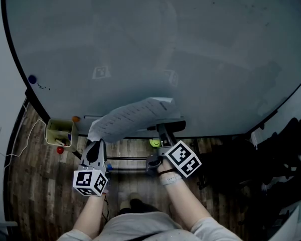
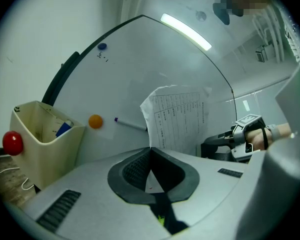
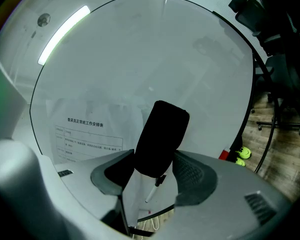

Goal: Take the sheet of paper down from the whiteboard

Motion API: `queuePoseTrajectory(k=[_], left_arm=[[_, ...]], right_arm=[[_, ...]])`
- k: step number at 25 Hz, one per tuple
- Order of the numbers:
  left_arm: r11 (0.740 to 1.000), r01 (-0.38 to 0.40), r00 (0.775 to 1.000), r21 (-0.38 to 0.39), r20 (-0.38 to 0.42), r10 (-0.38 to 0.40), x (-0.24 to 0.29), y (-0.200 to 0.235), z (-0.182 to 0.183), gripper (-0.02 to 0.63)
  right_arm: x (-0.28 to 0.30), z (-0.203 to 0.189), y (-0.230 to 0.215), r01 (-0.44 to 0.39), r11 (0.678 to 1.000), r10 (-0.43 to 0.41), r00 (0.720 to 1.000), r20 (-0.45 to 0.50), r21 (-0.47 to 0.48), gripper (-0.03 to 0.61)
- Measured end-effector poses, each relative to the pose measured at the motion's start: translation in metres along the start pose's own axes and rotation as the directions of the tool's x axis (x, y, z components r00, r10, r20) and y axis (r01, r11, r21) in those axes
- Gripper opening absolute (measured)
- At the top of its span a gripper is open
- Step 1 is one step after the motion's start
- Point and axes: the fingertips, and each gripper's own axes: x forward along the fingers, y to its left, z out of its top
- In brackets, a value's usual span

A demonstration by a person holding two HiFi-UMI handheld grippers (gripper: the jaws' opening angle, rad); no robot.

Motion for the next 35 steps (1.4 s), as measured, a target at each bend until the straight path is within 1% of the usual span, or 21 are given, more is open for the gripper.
queuePoseTrajectory(k=[5,11,18,21,25,30,32,35], left_arm=[[1.000,0.005,1.000,-0.001,-0.011,-0.005,-0.003,-0.001,-0.003,0.014],[1.000,-0.005,1.000,0.000,-0.007,0.005,-0.007,0.003,-0.002,0.014],[1.000,-0.014,1.000,-0.003,-0.004,0.014,-0.011,0.007,-0.001,0.014],[1.000,-0.015,1.000,-0.002,-0.009,0.015,-0.014,0.008,-0.002,0.014],[1.000,-0.016,1.000,-0.004,-0.020,0.016,-0.016,0.009,-0.004,0.014],[1.000,-0.006,1.000,-0.004,-0.024,0.006,-0.019,0.009,-0.005,0.014],[1.000,-0.001,1.000,-0.006,-0.025,0.001,-0.020,0.009,-0.007,0.014],[1.000,0.006,1.000,-0.008,-0.030,-0.006,-0.022,0.008,-0.010,0.014]], right_arm=[[-0.001,-0.002,-0.002,0.011,1.000,-0.011,1.000,0.007,0.007,0.239],[-0.004,-0.007,0.000,0.006,1.000,-0.006,1.000,0.004,0.002,0.244],[-0.004,-0.021,0.002,-0.002,1.000,0.002,1.000,-0.023,-0.006,0.244],[-0.005,-0.029,0.006,-0.009,1.000,0.008,0.999,-0.045,-0.022,0.244],[-0.006,-0.037,0.008,-0.009,0.998,0.004,0.998,-0.069,-0.069,0.244],[-0.011,-0.049,0.006,-0.006,0.996,-0.002,0.996,-0.088,-0.089,0.242],[-0.011,-0.053,0.009,-0.020,0.994,0.009,0.995,-0.097,-0.106,0.220],[-0.014,-0.059,0.014,-0.044,0.988,0.028,0.994,-0.107,-0.150,0.134]])
